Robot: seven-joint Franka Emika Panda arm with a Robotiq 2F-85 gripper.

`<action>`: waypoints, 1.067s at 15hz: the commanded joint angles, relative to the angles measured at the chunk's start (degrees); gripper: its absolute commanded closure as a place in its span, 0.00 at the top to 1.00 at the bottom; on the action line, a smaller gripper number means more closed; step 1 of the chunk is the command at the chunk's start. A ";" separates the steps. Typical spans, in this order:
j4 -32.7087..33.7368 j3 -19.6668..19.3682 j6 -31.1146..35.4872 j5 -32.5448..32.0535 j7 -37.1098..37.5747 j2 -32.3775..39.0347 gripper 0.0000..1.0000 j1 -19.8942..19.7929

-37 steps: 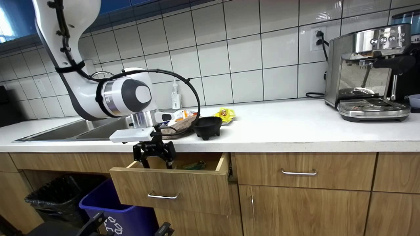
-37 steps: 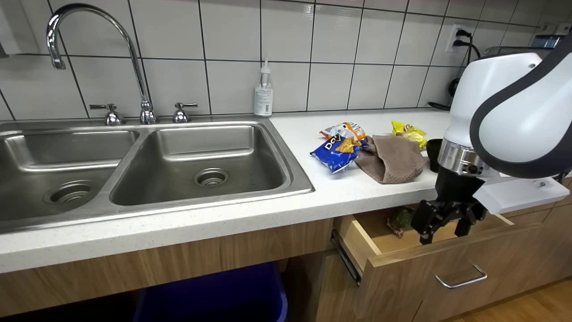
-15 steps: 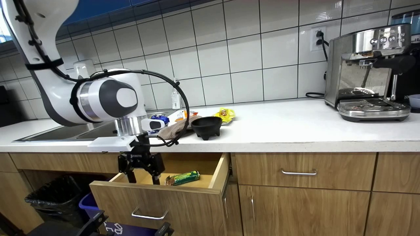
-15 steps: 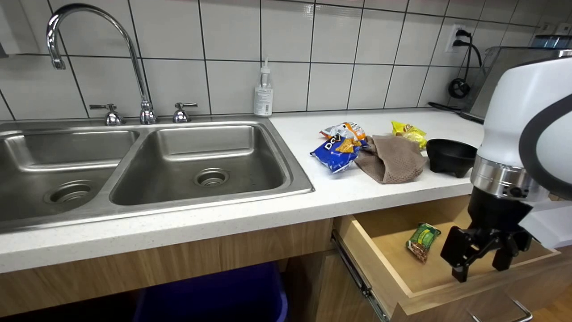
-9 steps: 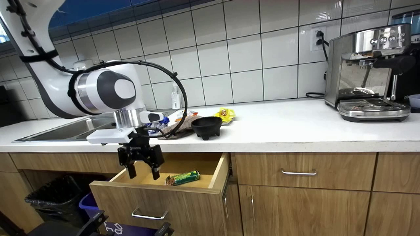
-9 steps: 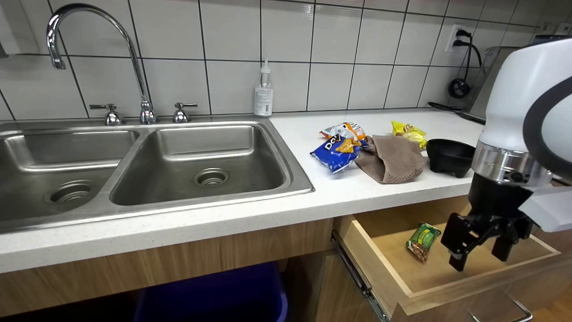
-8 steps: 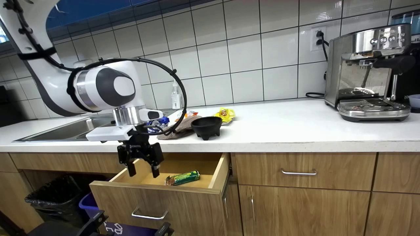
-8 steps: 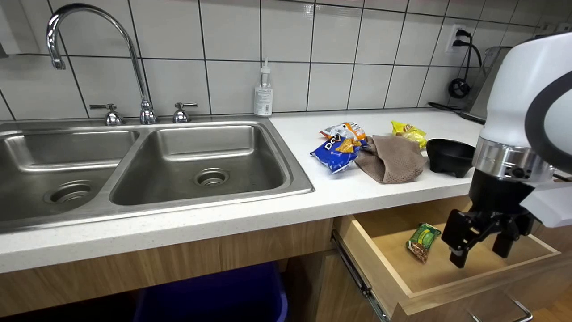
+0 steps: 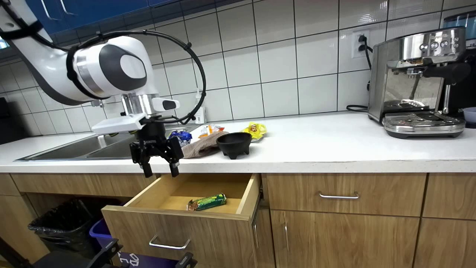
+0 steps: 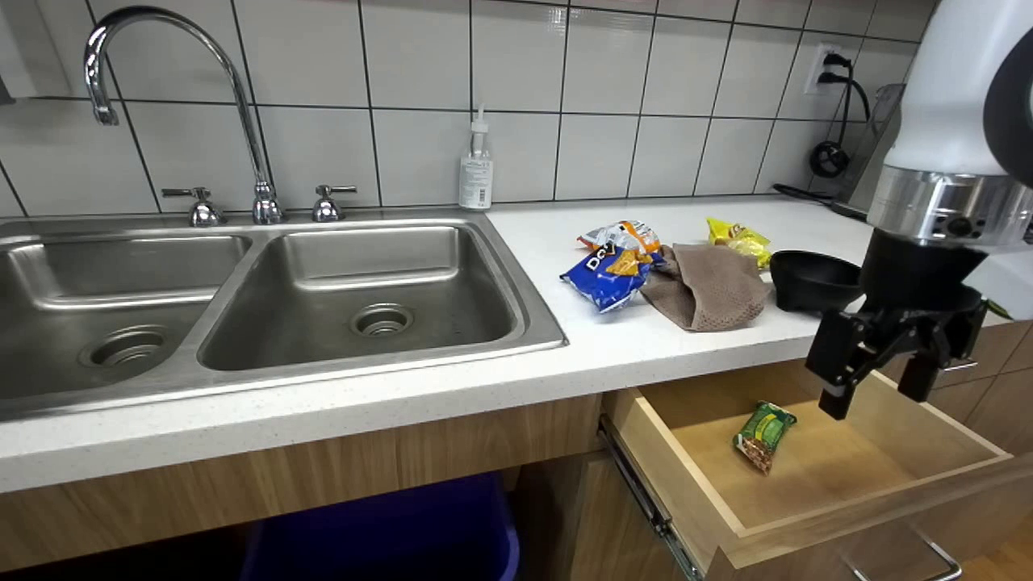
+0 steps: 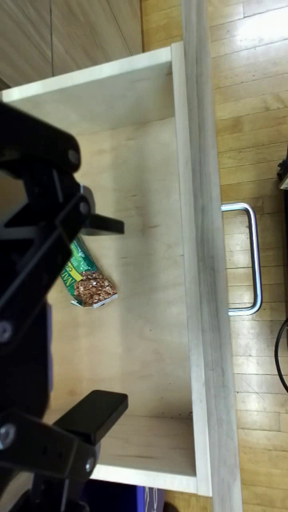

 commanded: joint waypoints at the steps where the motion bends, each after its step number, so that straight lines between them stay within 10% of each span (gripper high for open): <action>1: 3.54 1.19 -6.59 -0.88 -0.40 -2.87 1.00 -1.06; 16: 21.03 1.76 -10.03 -0.88 -7.94 5.00 1.00 -0.27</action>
